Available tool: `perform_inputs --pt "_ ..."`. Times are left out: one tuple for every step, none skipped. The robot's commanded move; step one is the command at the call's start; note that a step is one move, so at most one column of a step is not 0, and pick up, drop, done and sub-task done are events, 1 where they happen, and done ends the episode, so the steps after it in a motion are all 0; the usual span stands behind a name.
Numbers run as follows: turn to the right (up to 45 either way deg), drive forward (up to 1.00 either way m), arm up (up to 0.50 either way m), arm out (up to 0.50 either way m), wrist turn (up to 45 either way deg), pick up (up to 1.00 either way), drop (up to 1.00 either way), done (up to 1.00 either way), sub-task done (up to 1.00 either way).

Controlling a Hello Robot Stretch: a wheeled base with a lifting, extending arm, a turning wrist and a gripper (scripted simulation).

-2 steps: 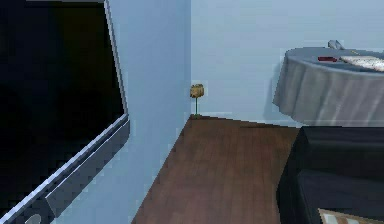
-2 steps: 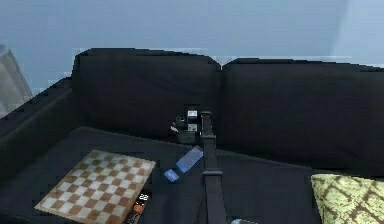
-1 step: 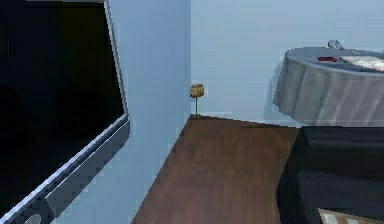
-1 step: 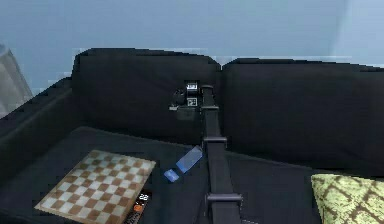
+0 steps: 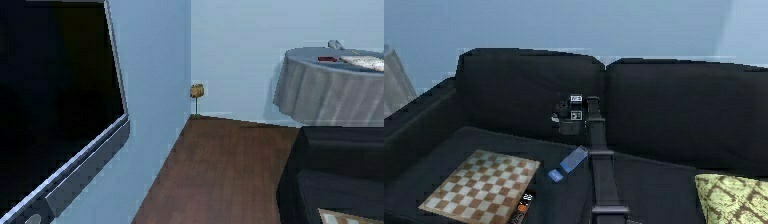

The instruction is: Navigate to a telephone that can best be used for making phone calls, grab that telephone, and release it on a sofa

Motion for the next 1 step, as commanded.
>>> perform_inputs --pt "0.0 0.0 0.0 0.0 0.0 0.0 0.0 1.0 0.0"
